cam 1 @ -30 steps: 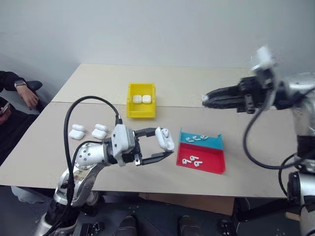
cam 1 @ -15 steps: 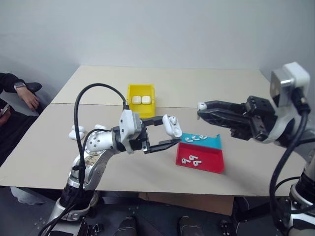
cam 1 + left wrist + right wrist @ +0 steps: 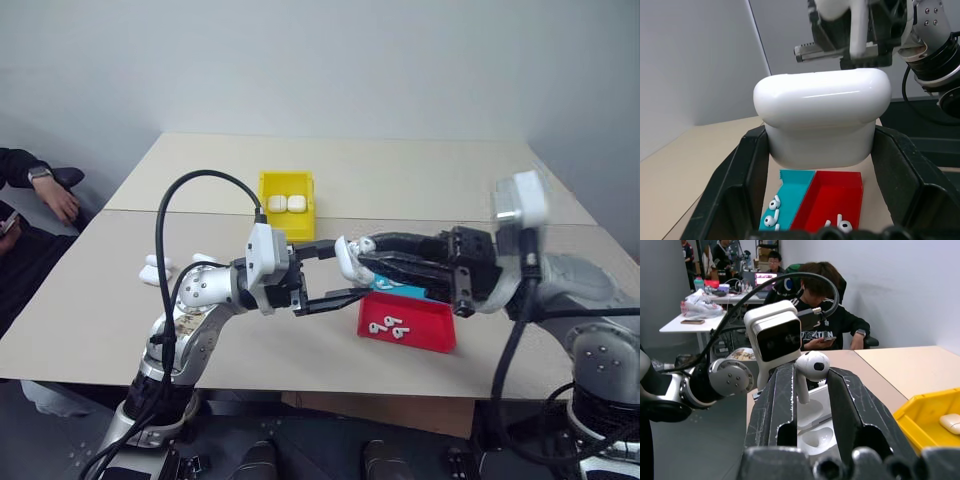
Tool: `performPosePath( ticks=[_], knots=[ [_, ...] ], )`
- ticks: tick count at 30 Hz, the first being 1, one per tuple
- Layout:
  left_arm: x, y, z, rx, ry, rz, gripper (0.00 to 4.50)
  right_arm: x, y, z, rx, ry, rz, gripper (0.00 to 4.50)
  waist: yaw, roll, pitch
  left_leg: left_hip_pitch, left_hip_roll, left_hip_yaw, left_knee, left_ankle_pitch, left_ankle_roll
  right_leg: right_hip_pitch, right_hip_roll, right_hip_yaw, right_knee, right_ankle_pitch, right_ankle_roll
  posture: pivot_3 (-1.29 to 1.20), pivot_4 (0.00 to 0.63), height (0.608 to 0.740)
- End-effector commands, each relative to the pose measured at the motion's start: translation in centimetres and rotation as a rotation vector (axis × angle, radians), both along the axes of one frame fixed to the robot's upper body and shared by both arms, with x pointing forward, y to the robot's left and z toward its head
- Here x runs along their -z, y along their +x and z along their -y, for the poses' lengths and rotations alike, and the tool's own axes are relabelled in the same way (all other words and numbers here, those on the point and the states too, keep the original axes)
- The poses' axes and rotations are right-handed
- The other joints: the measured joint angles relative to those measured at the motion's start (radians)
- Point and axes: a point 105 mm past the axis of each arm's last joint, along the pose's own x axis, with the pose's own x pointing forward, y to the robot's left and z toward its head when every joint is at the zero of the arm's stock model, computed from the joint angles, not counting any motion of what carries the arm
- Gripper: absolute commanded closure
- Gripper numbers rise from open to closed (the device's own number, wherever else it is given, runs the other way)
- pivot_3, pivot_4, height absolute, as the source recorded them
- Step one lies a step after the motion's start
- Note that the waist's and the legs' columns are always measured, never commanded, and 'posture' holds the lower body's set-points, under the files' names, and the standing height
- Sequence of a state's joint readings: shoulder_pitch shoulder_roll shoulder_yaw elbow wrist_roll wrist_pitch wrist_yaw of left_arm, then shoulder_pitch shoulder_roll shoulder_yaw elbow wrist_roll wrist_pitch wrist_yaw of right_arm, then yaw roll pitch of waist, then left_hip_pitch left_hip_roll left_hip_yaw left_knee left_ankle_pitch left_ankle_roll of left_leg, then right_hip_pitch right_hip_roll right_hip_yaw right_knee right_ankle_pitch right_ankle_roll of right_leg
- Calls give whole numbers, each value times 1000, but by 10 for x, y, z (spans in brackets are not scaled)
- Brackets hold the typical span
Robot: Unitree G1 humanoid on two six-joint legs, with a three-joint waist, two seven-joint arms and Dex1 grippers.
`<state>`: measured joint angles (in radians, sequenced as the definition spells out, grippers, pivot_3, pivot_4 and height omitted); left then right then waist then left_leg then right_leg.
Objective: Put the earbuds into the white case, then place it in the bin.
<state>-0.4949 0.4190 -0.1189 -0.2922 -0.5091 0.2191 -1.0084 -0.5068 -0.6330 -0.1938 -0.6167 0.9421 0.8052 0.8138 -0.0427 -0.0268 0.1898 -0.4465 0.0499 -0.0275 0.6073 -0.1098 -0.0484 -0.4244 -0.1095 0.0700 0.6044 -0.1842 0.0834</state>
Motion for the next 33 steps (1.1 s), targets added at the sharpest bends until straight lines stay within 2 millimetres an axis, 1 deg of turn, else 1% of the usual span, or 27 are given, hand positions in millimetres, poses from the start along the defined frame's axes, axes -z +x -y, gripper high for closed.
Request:
performPosePath(
  ticks=[1, 8, 17, 21, 23, 25, 33],
  knots=[
    [-7, -5, 0, 11, -18, 33, 1718, -1, -1, 0, -5, -7, 43, 3450, 0, 0, 0, 0, 0, 0, 0, 0, 0, 0, 0, 0, -1, 0, 0, 0, 150, 740],
    [-5, -8, 1, 5, -10, 34, 1718, 9, 3, 3, 9, -47, 46, 3450, 0, 0, 0, -1, 0, 0, -2, 0, 0, 0, 0, 0, -5, 0, 0, 0, 150, 740],
    [-5, -7, 1, 0, -13, 35, 1718, 16, 0, 2, -11, -73, 49, 3450, 2, 0, 0, -4, 0, 0, -2, 0, 0, 0, 0, 0, -9, 0, 0, 0, 150, 740],
    [-4, -6, 1, -2, -12, 35, 1718, 18, -2, 1, -19, -81, 81, 3450, 2, 0, 0, -5, 0, 0, -2, 0, 0, 0, 0, 0, -9, 0, 0, 0, 150, 740],
    [-4, -5, 1, -5, -11, 36, 1718, 18, -1, 0, -7, -82, 106, 3012, 2, 0, 0, -5, 0, 0, -2, 0, 0, 0, 0, 0, -9, 0, 0, 0, 150, 740],
    [-3, -6, 1, -2, -3, 36, 1718, 22, 2, 0, 25, -112, 124, 2575, 1, 0, 0, -5, 0, 0, -2, 0, 0, 0, 0, 0, -9, 0, 0, 0, 150, 740],
    [-1, -6, 1, -4, 9, 35, 1718, 24, 4, 4, 54, -128, 144, 2575, 2, 0, 0, -5, 0, 0, -2, 0, 0, 0, 0, 0, -9, 0, 0, 0, 150, 740]
  ],
)
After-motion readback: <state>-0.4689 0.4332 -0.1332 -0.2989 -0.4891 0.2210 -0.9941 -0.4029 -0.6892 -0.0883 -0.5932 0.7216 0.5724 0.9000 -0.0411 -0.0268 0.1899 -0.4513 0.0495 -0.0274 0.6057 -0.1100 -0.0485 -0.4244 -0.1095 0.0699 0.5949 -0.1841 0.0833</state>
